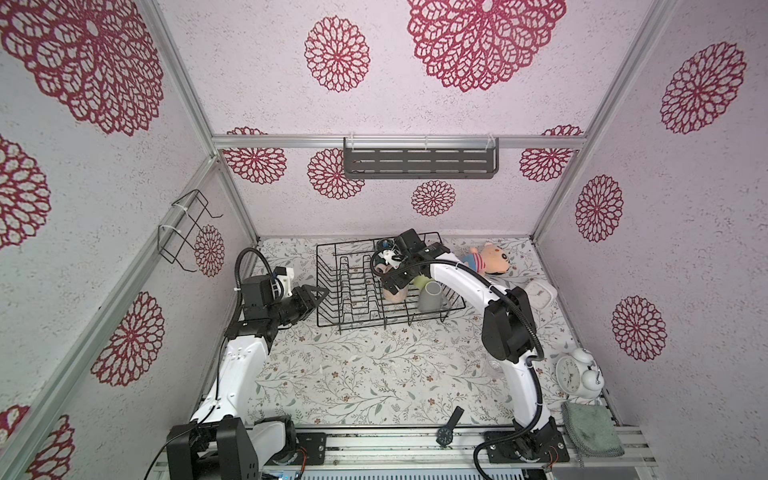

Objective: Load the cups into the dish rack
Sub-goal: 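Open the right gripper to release the pink mug and lift away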

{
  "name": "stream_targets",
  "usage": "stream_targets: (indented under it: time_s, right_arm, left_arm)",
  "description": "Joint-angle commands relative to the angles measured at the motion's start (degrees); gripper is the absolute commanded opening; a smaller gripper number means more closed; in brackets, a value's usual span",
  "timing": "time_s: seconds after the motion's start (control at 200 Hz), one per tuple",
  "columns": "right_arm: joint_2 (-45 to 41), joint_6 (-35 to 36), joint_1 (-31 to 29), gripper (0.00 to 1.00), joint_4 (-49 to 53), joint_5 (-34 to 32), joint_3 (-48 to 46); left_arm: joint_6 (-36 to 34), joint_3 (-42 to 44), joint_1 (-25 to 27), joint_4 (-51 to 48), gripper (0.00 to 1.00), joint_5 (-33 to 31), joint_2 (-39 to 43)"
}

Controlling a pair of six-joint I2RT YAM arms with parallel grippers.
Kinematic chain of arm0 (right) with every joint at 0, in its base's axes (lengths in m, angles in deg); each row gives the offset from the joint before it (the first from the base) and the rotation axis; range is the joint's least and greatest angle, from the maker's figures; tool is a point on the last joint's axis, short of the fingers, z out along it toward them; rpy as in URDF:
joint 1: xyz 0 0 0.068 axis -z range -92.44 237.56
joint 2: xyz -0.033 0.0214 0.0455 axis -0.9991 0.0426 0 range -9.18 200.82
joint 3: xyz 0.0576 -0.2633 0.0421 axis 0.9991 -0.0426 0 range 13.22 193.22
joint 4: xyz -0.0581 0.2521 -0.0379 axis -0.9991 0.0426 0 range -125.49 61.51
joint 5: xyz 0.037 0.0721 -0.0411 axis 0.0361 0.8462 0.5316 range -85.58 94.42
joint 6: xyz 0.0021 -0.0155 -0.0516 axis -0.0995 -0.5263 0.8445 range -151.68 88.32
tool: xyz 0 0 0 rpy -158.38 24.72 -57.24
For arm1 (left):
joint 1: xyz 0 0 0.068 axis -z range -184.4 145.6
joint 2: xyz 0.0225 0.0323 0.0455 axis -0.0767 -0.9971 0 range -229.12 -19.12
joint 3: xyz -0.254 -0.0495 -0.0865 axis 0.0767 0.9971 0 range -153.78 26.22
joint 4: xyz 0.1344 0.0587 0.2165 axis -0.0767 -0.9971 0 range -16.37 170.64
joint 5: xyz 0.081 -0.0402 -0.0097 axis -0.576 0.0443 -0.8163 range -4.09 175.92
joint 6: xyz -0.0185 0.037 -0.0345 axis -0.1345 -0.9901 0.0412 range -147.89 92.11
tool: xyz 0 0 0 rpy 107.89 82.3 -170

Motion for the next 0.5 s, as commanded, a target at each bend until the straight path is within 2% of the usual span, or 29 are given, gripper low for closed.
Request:
stream_targets:
  time_s: [0.0,0.155,0.27,0.39,0.495]
  right_arm:
    - [-5.4,-0.8,0.2,0.99,-0.3,1.1,1.9]
    - [-8.7,-1.5,0.1,0.99,0.4,0.7,0.8]
    - [-14.4,-2.4,0.0,0.99,-4.3,-0.2,-5.4]
    - [-23.5,-5.2,0.1,0.99,-16.0,-0.2,-16.8]
    - [-33.6,-5.2,0.9,0.99,-34.6,2.2,-32.8]
  left_arm:
    - [-0.1,-0.4,0.2,1.7,0.46,-0.8,1.9]
    - [-0.8,-0.6,1.9,0.9,0.47,-2.6,3.7]
    - [-3.1,-1.8,4.5,-1.2,0.47,-5.5,5.5]
    - [-5.8,-3.5,8.2,-2.0,0.47,-8.6,6.5]
    - [-8.4,-5.0,11.9,-3.0,0.46,-11.4,6.3]
